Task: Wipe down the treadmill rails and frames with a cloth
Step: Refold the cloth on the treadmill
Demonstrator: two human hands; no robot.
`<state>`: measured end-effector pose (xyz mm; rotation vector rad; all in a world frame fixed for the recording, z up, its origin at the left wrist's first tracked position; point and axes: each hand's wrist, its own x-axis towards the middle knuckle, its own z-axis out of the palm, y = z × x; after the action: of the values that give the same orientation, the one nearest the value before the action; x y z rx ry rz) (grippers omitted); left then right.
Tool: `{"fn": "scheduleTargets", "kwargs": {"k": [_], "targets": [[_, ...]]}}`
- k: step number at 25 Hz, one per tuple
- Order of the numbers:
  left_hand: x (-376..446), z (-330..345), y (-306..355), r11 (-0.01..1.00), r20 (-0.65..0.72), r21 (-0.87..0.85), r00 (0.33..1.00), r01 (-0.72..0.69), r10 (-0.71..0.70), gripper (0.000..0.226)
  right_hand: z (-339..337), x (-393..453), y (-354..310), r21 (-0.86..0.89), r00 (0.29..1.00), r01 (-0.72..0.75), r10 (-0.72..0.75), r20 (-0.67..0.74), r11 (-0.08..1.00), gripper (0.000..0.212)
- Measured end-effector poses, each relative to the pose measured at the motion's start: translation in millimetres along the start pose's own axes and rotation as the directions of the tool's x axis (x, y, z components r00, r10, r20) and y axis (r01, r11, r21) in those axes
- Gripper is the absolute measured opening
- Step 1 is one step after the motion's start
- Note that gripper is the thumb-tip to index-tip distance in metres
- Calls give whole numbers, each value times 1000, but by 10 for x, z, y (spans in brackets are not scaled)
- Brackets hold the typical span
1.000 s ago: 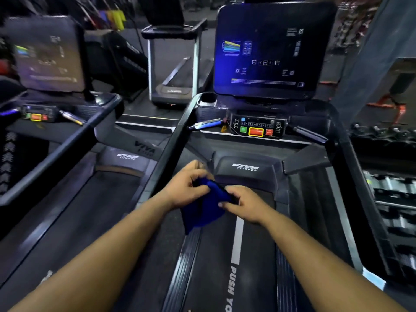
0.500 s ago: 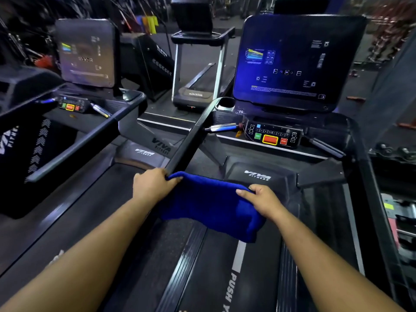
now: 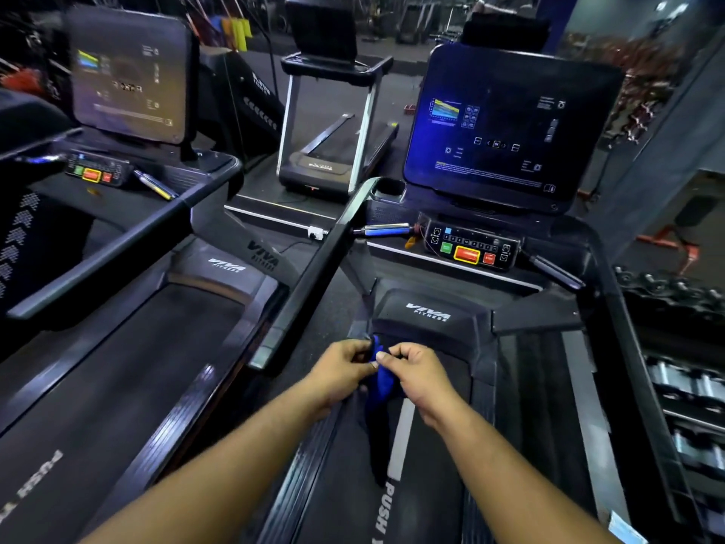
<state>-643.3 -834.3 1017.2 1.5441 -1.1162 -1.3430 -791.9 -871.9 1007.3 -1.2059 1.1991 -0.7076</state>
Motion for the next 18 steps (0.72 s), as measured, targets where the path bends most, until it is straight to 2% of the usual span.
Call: {"fn": "scheduleTargets", "kwargs": {"k": [4, 6, 8, 12, 14, 16, 17, 18], "targets": [[47, -227, -221, 977, -89, -204, 995, -59, 42, 39, 200, 1, -123, -137, 999, -9, 5, -33, 991, 8], [43, -326, -250, 976, -200, -207, 979, -75, 32, 42, 291, 25, -148, -225, 993, 7, -34, -115, 974, 8], [22, -395, -232, 984, -248, -139, 966, -114, 77, 41, 429, 26, -154, -240, 988, -3, -34, -153, 971, 12], [-14, -611, -263, 977, -133, 37, 968, -210, 213, 65, 690, -31, -234, 122, 991, -93, 103, -80, 988, 15], [-10, -714, -297, 946, -117, 192, 951, -262, 287, 71, 729, 7, -265, 177, 991, -112, 123, -49, 978, 17], [4, -792, -296, 928, -135, 244, 937, -283, 321, 65, 761, 63, -232, 48, 998, -57, 58, -32, 997, 21], [12, -823, -283, 930, -139, 222, 935, -291, 326, 61, 763, 96, -215, -126, 998, 9, -18, -68, 992, 22], [22, -854, -269, 932, -137, 207, 934, -299, 330, 57, 728, 141, -185, -351, 984, 93, -139, -109, 932, 21]]}}
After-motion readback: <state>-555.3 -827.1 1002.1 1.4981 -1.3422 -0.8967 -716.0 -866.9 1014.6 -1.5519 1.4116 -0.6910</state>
